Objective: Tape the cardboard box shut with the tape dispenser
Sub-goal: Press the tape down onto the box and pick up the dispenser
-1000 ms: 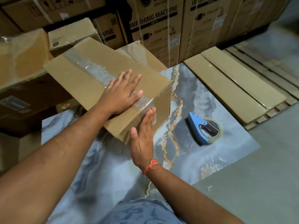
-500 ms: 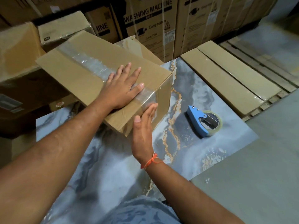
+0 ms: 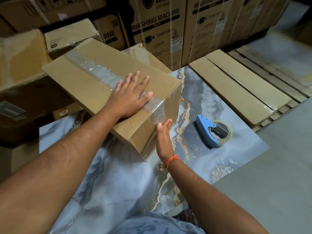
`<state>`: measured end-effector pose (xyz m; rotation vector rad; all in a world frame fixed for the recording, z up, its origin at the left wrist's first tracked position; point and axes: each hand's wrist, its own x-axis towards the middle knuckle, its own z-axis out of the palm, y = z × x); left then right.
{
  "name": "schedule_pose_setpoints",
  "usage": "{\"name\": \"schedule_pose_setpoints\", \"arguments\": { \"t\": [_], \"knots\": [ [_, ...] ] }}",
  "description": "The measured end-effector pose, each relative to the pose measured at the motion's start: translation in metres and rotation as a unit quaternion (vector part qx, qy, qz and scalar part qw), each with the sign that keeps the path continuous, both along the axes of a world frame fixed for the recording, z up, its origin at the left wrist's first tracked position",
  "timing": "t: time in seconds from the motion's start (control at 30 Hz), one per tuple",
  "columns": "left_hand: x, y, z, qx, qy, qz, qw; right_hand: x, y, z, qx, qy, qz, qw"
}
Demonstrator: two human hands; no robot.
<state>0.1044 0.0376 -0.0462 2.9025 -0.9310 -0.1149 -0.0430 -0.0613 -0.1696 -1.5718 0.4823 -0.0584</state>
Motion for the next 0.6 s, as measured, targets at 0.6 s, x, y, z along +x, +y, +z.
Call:
{"name": "schedule_pose_setpoints", "arguments": {
  "t": [0.6],
  "knots": [
    [-0.005,0.01,0.008,-0.003,0.006,0.004,1.0,0.05,-0.055,0.061,-0.112,-0.153,-0.098,0.977]
  ]
}}
